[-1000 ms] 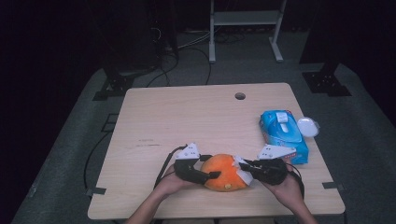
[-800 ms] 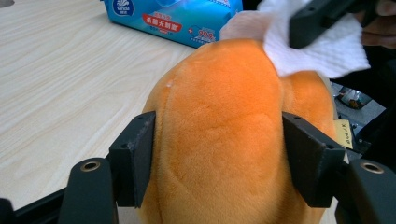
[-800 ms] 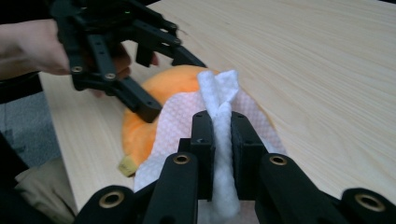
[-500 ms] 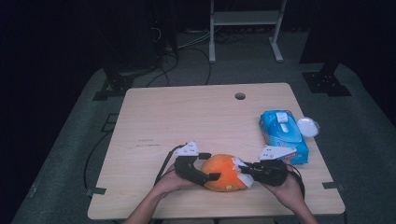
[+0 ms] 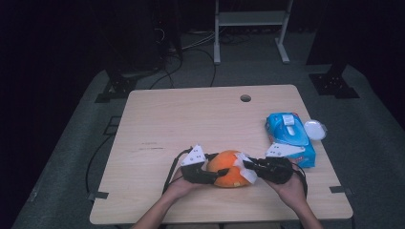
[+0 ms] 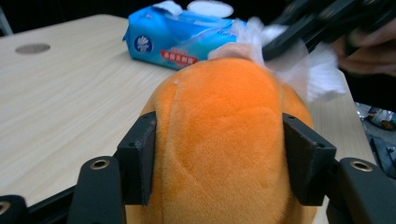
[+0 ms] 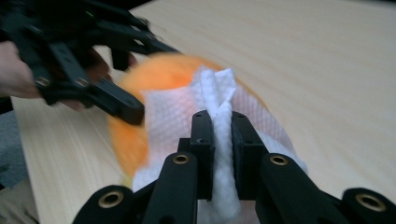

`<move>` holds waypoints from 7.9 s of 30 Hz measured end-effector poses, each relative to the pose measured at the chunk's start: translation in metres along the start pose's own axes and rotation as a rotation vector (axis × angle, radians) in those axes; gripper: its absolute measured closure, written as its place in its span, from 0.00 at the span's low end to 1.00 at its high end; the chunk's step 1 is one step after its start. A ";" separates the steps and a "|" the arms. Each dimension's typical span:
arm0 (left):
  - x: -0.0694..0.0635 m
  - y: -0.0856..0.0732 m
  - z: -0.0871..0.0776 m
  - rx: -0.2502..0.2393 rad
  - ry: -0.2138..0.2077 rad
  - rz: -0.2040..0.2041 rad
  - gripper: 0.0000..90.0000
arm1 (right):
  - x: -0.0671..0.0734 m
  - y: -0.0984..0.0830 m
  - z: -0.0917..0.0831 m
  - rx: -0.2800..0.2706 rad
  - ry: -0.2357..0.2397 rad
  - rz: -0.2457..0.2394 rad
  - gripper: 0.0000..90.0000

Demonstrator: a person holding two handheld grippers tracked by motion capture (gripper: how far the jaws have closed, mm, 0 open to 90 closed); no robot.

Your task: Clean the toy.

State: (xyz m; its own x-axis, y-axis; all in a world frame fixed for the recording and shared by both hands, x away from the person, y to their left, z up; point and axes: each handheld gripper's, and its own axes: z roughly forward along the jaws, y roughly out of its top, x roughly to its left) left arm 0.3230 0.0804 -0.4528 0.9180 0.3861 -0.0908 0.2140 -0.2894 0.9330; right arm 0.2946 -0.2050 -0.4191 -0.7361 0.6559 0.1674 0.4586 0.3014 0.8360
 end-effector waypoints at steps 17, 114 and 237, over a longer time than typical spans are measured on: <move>-0.007 0.001 0.001 0.048 0.001 0.069 0.26 | 0.007 0.001 0.002 0.001 -0.035 -0.057 0.90; -0.004 0.002 -0.001 0.085 -0.063 0.005 0.26 | 0.042 0.015 0.002 -0.027 -0.065 -0.174 0.90; 0.016 -0.006 -0.020 0.104 -0.086 -0.024 0.33 | 0.036 0.006 0.001 -0.009 -0.023 -0.110 0.89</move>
State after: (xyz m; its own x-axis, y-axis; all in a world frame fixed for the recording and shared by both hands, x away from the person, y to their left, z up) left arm 0.3295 0.1055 -0.4528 0.9364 0.3189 -0.1463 0.2656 -0.3718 0.8895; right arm 0.2712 -0.1786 -0.4090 -0.7702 0.6348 0.0624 0.3709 0.3661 0.8535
